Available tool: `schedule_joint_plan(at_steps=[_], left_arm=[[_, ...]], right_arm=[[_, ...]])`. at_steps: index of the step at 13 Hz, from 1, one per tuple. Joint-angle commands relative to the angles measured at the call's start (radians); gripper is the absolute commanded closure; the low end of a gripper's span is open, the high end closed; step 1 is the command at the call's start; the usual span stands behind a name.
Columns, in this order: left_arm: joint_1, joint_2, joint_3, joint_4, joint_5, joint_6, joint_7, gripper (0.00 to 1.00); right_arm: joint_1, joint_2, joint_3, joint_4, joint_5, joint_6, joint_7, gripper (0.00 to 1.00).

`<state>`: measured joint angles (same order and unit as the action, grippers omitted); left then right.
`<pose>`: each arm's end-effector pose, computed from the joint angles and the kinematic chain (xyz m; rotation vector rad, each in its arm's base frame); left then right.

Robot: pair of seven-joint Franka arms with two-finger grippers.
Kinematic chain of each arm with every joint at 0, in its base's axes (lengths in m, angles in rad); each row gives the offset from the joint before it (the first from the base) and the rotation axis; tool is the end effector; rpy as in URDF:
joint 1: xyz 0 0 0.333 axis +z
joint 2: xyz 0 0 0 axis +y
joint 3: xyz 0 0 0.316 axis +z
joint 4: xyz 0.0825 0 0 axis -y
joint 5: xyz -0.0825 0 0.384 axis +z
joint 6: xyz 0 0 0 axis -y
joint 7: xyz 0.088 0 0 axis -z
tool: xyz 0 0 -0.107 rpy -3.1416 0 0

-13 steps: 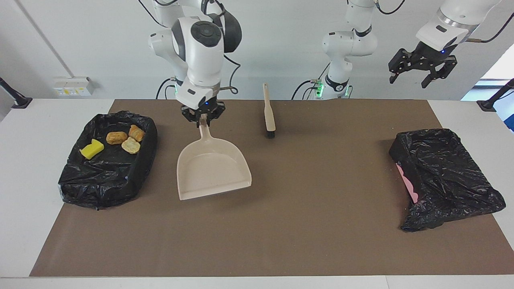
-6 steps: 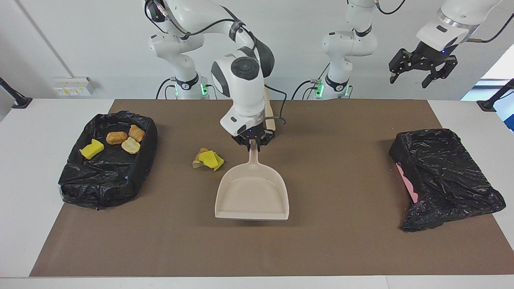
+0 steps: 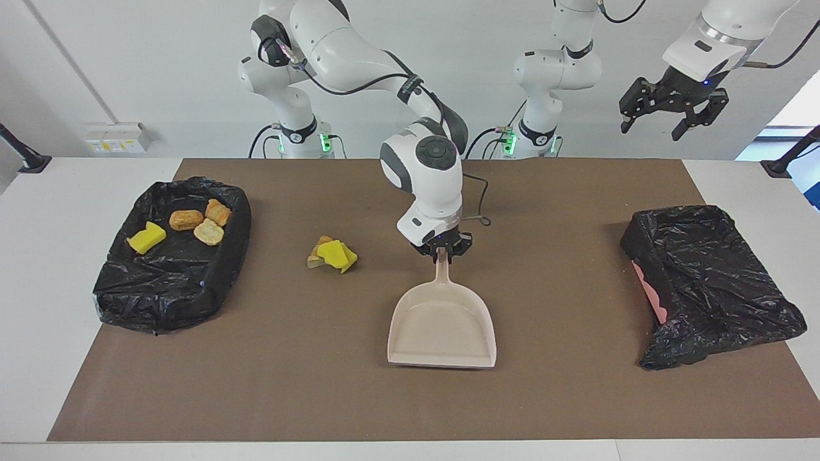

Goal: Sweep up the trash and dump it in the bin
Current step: 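Carry the empty dustpan back to the table center with the right gripper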

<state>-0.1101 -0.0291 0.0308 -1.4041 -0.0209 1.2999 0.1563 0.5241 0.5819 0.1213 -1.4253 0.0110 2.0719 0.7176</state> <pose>0.5118 -0.0430 0.6936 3.0928 -0.3737 -0.1157 0.5847 0.4204 0.3654 -3.0358 0.1508 -0.0086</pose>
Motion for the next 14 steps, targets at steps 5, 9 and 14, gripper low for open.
schedule_joint_plan(at_steps=[5,9,14], left_arm=[[-0.005,-0.029,-0.011,-0.041,0.002,0.022,-0.006,0.0],[-0.005,-0.051,-0.011,-0.088,-0.001,0.113,-0.007,0.0],[-0.055,0.007,-0.011,-0.102,-0.001,0.266,-0.032,0.0]], right_arm=[[0.02,0.036,0.0,0.02,0.021,0.031,0.005,0.51],[0.014,-0.062,0.0,-0.021,0.026,-0.001,0.0,0.0],[0.0,-0.316,0.0,-0.203,0.052,-0.122,-0.015,0.0]])
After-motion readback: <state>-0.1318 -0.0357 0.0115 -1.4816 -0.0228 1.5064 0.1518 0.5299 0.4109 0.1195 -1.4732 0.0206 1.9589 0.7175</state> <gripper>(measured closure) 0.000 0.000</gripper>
